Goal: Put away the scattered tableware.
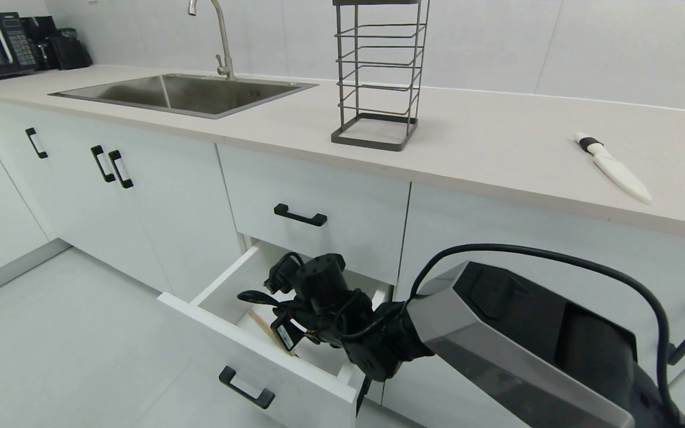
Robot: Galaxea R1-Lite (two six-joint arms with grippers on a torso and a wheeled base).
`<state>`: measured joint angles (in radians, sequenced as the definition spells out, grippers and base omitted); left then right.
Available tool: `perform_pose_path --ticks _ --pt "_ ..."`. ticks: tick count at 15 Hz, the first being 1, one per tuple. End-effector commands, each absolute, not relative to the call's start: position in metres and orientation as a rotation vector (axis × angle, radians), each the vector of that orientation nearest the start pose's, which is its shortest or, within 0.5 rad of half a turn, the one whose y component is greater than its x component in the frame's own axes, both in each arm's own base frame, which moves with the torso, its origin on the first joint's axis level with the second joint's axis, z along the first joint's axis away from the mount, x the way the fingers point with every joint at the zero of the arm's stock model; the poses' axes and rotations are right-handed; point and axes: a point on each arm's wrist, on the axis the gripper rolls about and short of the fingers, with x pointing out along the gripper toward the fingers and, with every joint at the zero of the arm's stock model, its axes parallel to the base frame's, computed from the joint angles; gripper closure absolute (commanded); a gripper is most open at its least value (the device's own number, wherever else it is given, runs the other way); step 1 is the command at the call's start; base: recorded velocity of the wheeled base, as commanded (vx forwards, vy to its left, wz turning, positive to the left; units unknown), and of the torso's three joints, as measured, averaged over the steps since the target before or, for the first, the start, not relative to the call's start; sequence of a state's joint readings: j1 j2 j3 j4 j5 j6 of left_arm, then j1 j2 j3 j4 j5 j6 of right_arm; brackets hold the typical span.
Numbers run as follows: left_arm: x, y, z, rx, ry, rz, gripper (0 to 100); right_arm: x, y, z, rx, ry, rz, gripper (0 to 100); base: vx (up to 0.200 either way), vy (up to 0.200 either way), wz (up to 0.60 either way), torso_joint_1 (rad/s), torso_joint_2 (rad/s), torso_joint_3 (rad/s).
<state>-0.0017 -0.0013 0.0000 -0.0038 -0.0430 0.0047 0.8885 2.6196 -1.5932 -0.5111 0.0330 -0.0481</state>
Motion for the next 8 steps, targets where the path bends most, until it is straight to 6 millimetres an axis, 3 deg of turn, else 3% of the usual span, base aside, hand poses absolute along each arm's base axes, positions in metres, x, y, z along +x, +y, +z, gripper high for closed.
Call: perform_pose_path --ticks 1,8 --pt "-0.023 -0.001 0.076 0.005 -0.005 -0.044 0 0.321 0.394 -0.020 -0.269 0.470 0.897 100 0.000 0.000 0.00 0.000 0.00 0.000" --pt "-0.023 -0.001 0.076 0.005 -0.005 -0.044 0 0.329 0.399 -0.034 -0.271 0.477 0.883 100 0.000 0.000 0.00 0.000 0.00 0.000"
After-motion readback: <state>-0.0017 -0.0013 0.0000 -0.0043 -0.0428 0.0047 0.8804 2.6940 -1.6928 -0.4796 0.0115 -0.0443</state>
